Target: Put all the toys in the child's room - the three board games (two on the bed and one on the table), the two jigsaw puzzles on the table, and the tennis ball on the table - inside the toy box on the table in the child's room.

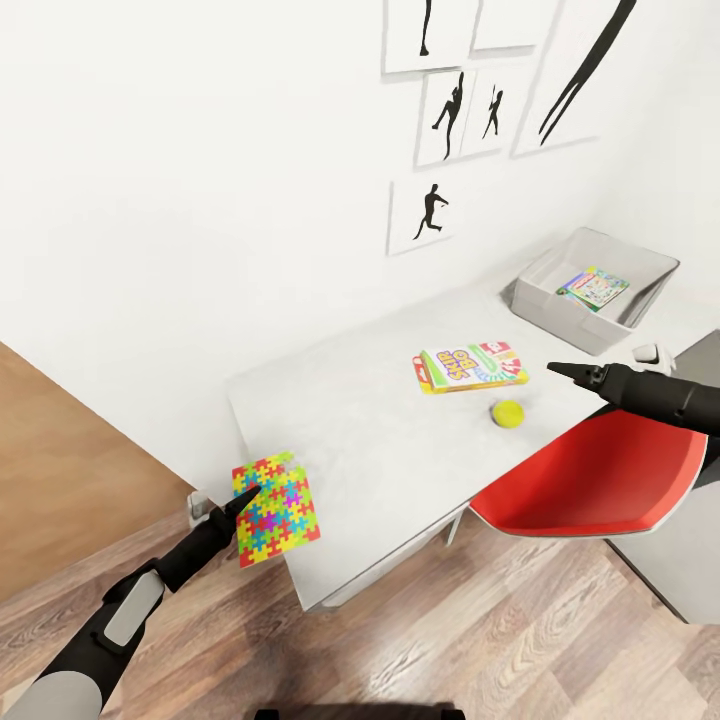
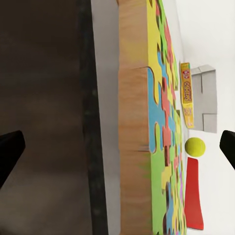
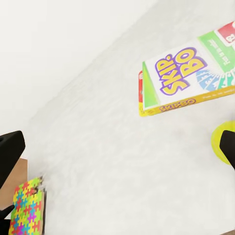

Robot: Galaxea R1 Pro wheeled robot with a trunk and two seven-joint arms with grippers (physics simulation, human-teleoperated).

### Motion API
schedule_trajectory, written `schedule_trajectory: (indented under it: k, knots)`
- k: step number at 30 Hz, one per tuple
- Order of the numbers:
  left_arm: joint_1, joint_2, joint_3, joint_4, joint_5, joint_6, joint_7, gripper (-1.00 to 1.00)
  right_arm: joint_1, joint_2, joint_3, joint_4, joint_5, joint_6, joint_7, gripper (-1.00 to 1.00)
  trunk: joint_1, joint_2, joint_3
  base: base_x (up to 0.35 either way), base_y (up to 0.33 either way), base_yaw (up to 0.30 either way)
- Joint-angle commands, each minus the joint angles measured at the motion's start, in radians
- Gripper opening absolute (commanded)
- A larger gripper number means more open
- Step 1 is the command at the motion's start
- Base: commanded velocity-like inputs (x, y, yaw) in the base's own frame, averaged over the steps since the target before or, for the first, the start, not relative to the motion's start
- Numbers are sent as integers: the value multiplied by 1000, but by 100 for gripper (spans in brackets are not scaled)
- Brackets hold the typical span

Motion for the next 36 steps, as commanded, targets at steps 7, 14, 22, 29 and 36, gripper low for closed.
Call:
schedule_trajectory:
  k: [7,14,22,29,36]
  knots:
    - [0,0,0,0,8,10,-1,-100,-1,0,-1,0,7,5,7,100,1,-2,-1,0,0,-3]
    - [0,0,0,0,8,10,-3,-100,-1,0,1,0,7,5,7,100,1,-2,-1,0,0,0]
    - [-1,0,0,-1,11,10,-9,-100,-1,1,2,0,7,5,7,100,1,-2,-1,0,0,0]
    - [-2,0,0,-16,13,11,-12,-100,-1,1,2,0,7,5,7,100,1,-2,-1,0,0,0]
    - [0,0,0,-57,16,24,-24,-100,-1,-3,-4,0,7,5,7,100,1,-2,-1,0,0,0]
